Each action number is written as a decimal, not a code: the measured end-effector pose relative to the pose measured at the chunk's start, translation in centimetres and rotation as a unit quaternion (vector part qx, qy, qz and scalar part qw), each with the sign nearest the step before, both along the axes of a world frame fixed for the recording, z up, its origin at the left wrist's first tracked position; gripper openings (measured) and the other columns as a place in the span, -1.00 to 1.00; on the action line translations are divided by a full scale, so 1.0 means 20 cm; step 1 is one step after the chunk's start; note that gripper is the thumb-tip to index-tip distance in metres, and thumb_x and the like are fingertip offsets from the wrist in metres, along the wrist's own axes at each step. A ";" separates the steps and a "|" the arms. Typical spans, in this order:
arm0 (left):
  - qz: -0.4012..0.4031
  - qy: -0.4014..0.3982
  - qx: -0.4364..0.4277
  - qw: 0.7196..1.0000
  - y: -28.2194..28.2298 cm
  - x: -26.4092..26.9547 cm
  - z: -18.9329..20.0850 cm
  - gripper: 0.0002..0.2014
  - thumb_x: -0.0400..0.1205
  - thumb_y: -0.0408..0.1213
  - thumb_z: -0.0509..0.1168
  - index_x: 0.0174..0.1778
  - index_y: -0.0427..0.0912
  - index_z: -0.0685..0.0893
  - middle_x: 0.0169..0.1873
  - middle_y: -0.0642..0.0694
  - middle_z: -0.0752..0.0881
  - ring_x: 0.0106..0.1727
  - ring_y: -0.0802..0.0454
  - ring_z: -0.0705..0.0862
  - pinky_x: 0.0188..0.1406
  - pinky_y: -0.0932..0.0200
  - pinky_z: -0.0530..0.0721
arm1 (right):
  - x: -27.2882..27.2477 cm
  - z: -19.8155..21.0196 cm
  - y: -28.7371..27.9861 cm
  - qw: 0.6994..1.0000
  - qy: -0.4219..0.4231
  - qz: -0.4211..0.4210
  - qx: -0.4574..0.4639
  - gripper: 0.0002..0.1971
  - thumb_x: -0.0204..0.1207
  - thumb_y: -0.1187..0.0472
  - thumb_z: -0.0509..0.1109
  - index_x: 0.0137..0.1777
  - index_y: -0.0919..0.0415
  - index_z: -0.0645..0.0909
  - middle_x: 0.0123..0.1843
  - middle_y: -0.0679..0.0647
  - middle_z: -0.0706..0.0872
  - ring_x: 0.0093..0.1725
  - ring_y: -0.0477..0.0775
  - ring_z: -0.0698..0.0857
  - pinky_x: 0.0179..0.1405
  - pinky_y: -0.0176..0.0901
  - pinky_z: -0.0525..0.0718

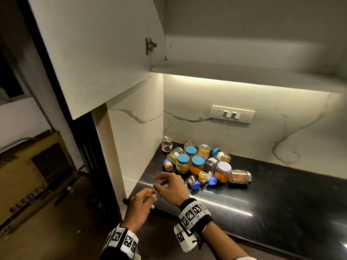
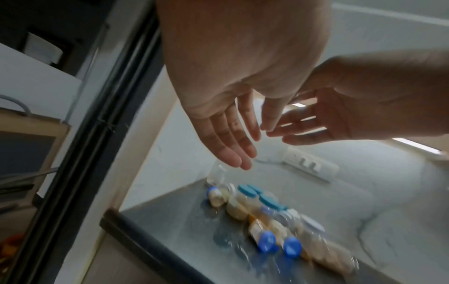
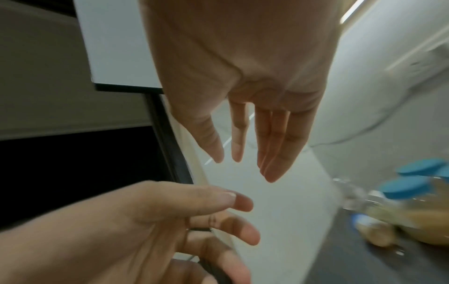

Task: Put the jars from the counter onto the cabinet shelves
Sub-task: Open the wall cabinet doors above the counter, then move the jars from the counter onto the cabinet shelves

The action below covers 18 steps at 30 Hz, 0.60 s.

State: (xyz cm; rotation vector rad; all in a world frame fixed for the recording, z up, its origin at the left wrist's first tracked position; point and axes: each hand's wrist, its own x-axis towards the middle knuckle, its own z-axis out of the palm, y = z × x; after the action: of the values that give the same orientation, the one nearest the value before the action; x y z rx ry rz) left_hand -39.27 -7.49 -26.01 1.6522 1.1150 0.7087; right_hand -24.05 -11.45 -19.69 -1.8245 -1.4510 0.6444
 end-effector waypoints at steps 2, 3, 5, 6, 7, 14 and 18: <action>-0.046 0.037 -0.011 0.998 -0.01 0.10 -0.08 -0.86 0.71 -0.26 0.40 -0.07 0.11 0.79 -0.13 -0.03 0.88 -0.27 0.04 0.83 -0.28 0.24 0.70 | 0.16 -0.12 -0.08 0.999 0.014 -0.045 -0.023 -0.77 0.53 0.05 0.53 0.14 0.03 0.86 0.05 -0.10 0.90 0.00 -0.18 0.84 0.10 -0.16 0.84; -0.062 0.053 -0.013 0.997 -0.01 0.17 -0.10 -0.89 0.70 -0.22 0.41 -0.06 0.12 0.79 -0.15 0.03 0.88 -0.27 0.05 0.84 -0.26 0.22 0.71 | 0.25 -0.17 -0.11 0.997 0.019 -0.070 -0.031 -0.81 0.53 0.08 0.54 0.09 0.04 0.87 -0.01 -0.11 0.90 -0.04 -0.19 0.84 0.05 -0.23 0.82; -0.084 0.081 -0.005 0.993 0.03 0.29 -0.13 -0.93 0.67 -0.15 0.43 -0.06 0.15 0.79 -0.19 0.12 0.87 -0.28 0.13 0.84 -0.23 0.17 0.75 | 0.42 -0.22 -0.15 0.992 0.019 -0.117 -0.038 -0.90 0.52 0.14 0.55 -0.04 0.04 0.89 -0.14 -0.16 0.89 -0.12 -0.21 0.82 -0.07 -0.41 0.72; -0.091 0.091 -0.002 0.992 0.06 0.34 -0.13 -0.95 0.66 -0.13 0.43 -0.05 0.14 0.79 -0.18 0.13 0.87 -0.28 0.16 0.84 -0.19 0.15 0.78 | 0.50 -0.23 -0.16 0.989 0.019 -0.141 -0.036 -0.93 0.51 0.17 0.56 -0.12 0.02 0.89 -0.21 -0.18 0.87 -0.17 -0.23 0.81 -0.12 -0.45 0.67; -0.095 0.103 0.001 0.990 0.10 0.40 -0.12 -0.96 0.66 -0.12 0.44 -0.04 0.13 0.79 -0.17 0.13 0.87 -0.26 0.18 0.84 -0.14 0.13 0.81 | 0.59 -0.24 -0.17 0.986 0.022 -0.160 -0.032 -0.90 0.50 0.19 0.57 -0.20 -0.02 0.87 -0.28 -0.22 0.84 -0.21 -0.26 0.79 -0.16 -0.48 0.64; -0.104 0.213 0.060 0.970 0.46 0.82 -0.10 -0.87 0.67 -0.10 0.38 0.10 0.12 0.78 0.02 0.10 0.84 0.09 0.09 0.78 0.22 -0.02 0.77 | 1.12 -0.30 0.12 0.980 0.015 -0.193 -0.039 -0.89 0.50 0.18 0.58 -0.20 -0.08 0.81 -0.28 -0.14 0.85 -0.17 -0.11 0.84 -0.08 -0.12 0.85; -0.099 0.262 0.086 0.956 0.68 1.03 -0.08 -0.74 0.62 -0.30 0.38 0.17 0.09 0.77 0.12 0.08 0.81 0.18 0.05 0.77 0.25 -0.03 0.74 | 1.29 -0.36 0.41 0.983 -0.033 -0.163 -0.078 -0.92 0.50 0.17 0.54 -0.05 0.00 0.83 -0.12 -0.09 0.87 -0.06 -0.10 0.81 0.09 -0.05 0.85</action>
State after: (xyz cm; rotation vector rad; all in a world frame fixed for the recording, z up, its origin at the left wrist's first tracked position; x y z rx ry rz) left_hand -18.64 6.11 -27.58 2.1425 1.2492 0.2395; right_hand 1.70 -3.23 -26.82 -2.1625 -1.1299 0.5483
